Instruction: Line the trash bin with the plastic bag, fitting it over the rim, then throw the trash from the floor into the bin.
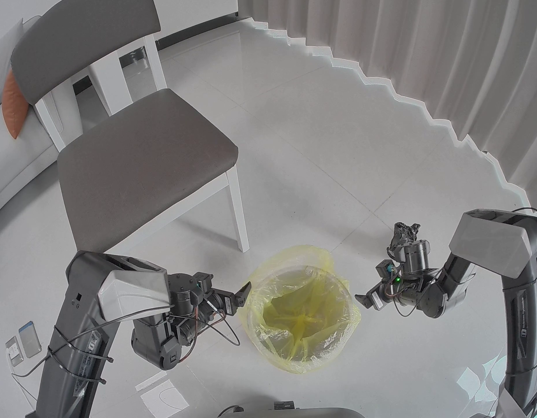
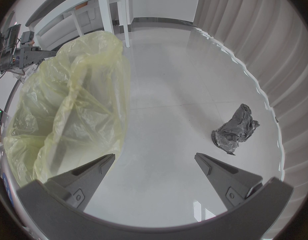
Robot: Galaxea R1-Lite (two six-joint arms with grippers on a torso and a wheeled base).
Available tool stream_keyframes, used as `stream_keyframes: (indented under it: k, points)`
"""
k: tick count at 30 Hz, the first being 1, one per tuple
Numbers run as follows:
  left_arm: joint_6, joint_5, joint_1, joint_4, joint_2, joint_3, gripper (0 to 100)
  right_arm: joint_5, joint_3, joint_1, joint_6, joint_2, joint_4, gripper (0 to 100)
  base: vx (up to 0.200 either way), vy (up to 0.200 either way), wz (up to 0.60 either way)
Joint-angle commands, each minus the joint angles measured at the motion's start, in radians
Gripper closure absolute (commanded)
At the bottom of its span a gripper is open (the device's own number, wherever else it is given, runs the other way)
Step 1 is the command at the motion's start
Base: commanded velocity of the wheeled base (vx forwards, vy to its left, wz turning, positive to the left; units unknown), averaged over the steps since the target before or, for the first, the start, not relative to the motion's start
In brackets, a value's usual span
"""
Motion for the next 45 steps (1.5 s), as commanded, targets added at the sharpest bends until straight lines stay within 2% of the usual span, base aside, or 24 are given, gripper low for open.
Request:
stream_keyframes:
  k: [1, 6, 10, 15, 21, 45]
  points:
    - [0.002, 0.0, -0.012, -0.01, 0.045, -0.021, 0, 0.001, 0.009, -0.019, 0.0, -0.101, -0.005, 0, 0.0, 0.0, 0.0]
    - [0.002, 0.001, -0.009, -0.007, 0.061, -0.054, 0, -0.001, -0.056, -0.007, 0.005, -0.137, -0.002, 0, 0.0, 0.0, 0.0]
    - [0.002, 0.001, -0.007, -0.012, 0.051, -0.043, 0, -0.004, -0.135, 0.032, 0.011, -0.117, -0.002, 0, 0.0, 0.0, 0.0]
    - [0.002, 0.006, -0.003, -0.016, 0.034, -0.028, 0, -0.012, -0.237, 0.084, 0.102, -0.068, 0.008, 0, 0.0, 0.0, 0.0]
    - [0.0, 0.006, -0.001, -0.016, 0.026, -0.021, 0, -0.01, -0.26, 0.105, 0.109, -0.042, 0.02, 0, 0.0, 0.0, 0.0]
    - [0.0, 0.01, -0.003, -0.018, 0.009, 0.006, 0, -0.001, -0.403, 0.102, 0.117, 0.179, 0.06, 0, 0.0, 0.0, 0.0]
